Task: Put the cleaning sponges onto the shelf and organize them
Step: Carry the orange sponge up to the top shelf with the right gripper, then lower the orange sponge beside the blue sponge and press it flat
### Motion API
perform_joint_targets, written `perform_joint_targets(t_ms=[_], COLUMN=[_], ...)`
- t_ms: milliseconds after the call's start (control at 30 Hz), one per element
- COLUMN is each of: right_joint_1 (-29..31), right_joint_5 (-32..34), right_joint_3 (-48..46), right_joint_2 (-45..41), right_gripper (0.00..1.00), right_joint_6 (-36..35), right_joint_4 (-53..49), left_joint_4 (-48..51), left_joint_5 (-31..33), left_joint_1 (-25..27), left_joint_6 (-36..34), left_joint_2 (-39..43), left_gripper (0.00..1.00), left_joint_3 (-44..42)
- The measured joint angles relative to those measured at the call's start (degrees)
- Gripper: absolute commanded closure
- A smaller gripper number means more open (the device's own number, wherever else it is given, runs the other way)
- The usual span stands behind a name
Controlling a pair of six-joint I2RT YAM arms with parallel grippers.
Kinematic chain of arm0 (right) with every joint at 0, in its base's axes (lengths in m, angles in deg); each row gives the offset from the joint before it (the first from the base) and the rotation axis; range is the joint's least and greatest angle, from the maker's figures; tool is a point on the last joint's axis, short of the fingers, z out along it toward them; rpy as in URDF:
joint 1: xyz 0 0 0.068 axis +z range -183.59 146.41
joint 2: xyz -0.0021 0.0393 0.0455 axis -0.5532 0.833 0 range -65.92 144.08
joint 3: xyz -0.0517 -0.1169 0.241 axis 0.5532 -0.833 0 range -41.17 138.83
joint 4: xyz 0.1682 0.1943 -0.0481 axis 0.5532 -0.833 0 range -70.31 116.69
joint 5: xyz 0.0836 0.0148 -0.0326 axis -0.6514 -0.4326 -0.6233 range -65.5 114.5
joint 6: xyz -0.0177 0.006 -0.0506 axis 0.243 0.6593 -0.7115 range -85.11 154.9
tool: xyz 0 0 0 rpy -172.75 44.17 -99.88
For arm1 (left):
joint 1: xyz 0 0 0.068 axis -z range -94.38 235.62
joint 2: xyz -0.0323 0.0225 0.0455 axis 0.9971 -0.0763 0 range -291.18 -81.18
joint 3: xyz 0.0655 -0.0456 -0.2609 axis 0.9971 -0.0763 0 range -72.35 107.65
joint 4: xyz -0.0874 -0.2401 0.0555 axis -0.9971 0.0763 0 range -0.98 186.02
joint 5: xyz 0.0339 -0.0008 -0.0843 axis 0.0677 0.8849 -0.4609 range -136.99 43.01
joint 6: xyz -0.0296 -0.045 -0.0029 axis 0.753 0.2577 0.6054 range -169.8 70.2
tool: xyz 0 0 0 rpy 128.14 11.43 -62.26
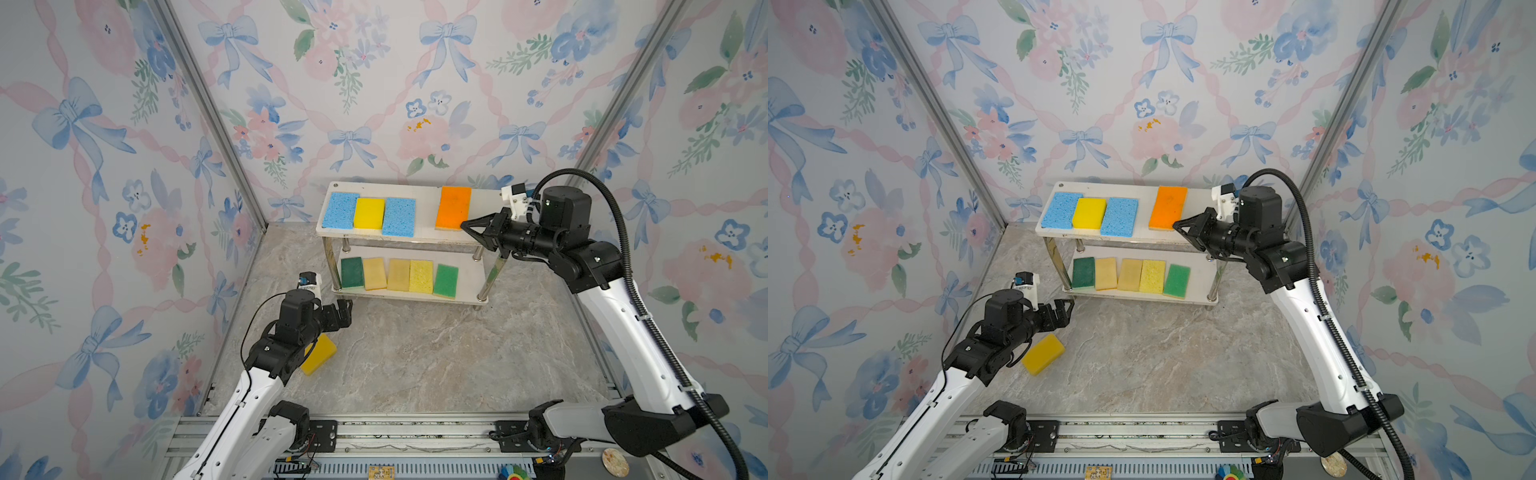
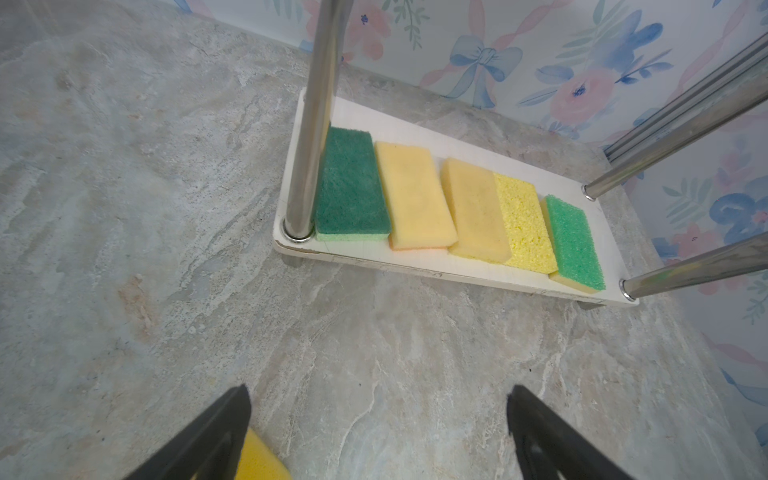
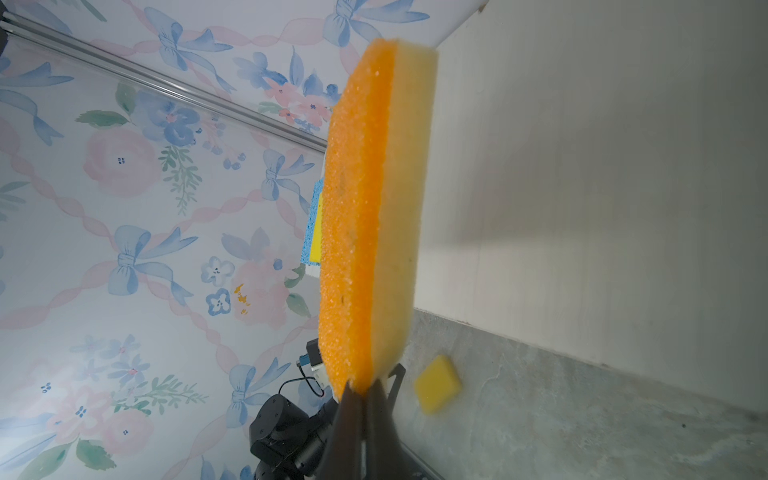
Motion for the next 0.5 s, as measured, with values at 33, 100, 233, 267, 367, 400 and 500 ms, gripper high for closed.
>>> perform_joint_targets(t_ms=[33,100,233,267,367,400,500], right_joint_1=[0.0,0.0,0.0,0.0,0.0,0.0,0.1], right_joint_5=[-0.6,-1.6,-3.0,-3.1,-3.5,-3.6,-3.7], right_joint_3=[0.5,1.1,1.4,1.4,1.4,1.4,1.4], right_joint_2=[0.7,1.8,3.7,4.1,5.1,5.4,6.0], right_gripper=[0.97,0.97,0.97,0.97,0.97,0.97,0.97], right_joint_6=[0.2,0.5,1.0,1.0,1.2,1.3,1.4], right_joint_4=[0.2,0.5,1.2,1.3,1.7,1.7,2.3], left_joint_4=[-0.3,-0.3,-1.4,-1.7,-2.5,-2.8,-2.9], left_joint_5=[0.1,0.2,0.2,0.2,0.2,0.2,0.2], left_joint_1=[0.0,0.0,0.0,0.0,0.0,0.0,0.0], left_joint_6=[0.0,-0.2,-0.4,-0.4,-0.6,-0.8,-0.9], left_joint_2=[0.2,0.8,2.2,2.5,2.8,2.8,2.8], left_gripper=[0.02,0.02,0.02,0.02,0.02,0.02,0.02], left_joint_3=[-1.4,-3.0,-3.6,-3.6,-3.6,-3.6,-3.6])
